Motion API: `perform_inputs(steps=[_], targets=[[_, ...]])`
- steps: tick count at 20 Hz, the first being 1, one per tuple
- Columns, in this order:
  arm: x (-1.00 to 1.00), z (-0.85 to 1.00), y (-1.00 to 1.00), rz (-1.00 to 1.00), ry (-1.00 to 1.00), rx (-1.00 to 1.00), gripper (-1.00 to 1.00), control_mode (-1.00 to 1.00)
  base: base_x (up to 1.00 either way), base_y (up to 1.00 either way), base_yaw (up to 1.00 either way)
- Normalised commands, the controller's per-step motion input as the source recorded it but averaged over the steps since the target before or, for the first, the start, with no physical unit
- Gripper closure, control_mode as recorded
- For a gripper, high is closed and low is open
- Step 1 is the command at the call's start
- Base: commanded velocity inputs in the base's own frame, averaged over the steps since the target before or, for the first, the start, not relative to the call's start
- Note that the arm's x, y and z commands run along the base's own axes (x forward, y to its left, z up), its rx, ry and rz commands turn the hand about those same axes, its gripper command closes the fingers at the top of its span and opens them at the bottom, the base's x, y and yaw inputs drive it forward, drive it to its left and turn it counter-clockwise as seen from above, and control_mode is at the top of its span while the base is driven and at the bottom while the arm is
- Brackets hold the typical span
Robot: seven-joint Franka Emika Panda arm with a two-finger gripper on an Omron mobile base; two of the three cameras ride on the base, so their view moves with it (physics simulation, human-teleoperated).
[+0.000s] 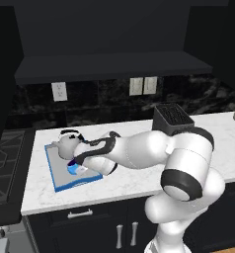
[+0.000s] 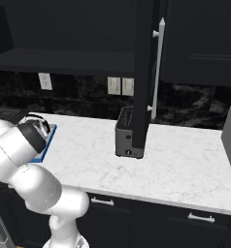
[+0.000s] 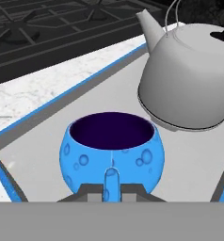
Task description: Pick the kettle from the counter and place it on the tray. Then pick the mug from the cabinet and place it on the tray. Then close the cabinet doors.
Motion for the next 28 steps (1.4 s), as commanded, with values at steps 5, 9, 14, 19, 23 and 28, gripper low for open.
perform_inputs(steps=[5, 9, 14, 19, 23, 28], targets=[[0.18, -0.30, 0.09, 0.01, 0.08, 0.00, 1.00, -1.00, 0.00, 0.00, 0.00], [0.11, -0.30, 0.03, 0.01, 0.05, 0.00, 1.00, -1.00, 0.00, 0.00, 0.00], [-0.10, -0.31, 0.03, 0.00, 0.02, 0.00, -1.00, -1.00, 0.00, 0.00, 0.00], [-0.16, -0.24, -0.06, 0.00, 0.01, 0.00, -1.00, -1.00, 0.00, 0.00, 0.00], [-0.24, -0.20, -0.13, 0.00, 0.00, 0.00, -1.00, -1.00, 0.00, 0.00, 0.00], [-0.14, 0.04, -0.08, 0.00, 0.00, 0.00, -1.00, -1.00, 0.00, 0.00, 0.00]])
